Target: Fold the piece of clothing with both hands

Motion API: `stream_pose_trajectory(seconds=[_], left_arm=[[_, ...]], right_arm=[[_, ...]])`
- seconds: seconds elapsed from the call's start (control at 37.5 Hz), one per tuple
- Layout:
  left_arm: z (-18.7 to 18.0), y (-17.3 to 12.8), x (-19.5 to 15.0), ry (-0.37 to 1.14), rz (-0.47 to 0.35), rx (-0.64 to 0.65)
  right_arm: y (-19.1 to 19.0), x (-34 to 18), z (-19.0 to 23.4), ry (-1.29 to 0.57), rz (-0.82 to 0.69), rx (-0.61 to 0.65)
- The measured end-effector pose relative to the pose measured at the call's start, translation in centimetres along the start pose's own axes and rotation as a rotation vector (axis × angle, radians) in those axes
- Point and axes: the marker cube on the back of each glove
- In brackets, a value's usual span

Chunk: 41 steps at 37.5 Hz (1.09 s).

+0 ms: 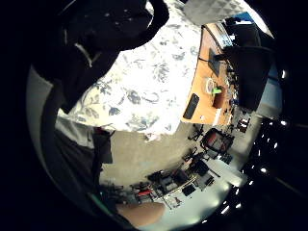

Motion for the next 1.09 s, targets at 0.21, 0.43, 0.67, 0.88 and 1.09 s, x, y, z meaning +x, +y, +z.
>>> stream_pose_trajectory(seconds=[0.21, 0.43, 0.67, 0.88, 1.09], left_arm=[[-1.9, 0.4, -0.7, 0.003, -0.02, 0.073], [-3.5, 0.4, -1.2, 0.05, 0.016, 0.17], [-3.9, 0.7, -1.2, 0.089, 0.047, 0.191], [-2.3, -0.5, -2.4, 0.012, -0.023, 0.179], [0.7, -1.8, -1.7, 0.017, 0.074, 0.105]], right_arm=[[-3.3, -2.7, 8.2, 0.0, -0.08, -0.201], [-7.3, -2.4, 13.3, 0.113, -0.039, -0.256], [-9.9, -1.5, 12.5, 0.106, 0.034, -0.054], [-12.7, 0.4, 11.8, 0.106, 0.046, 0.072], [-8.4, -0.5, 8.0, 0.121, 0.009, -0.012]])
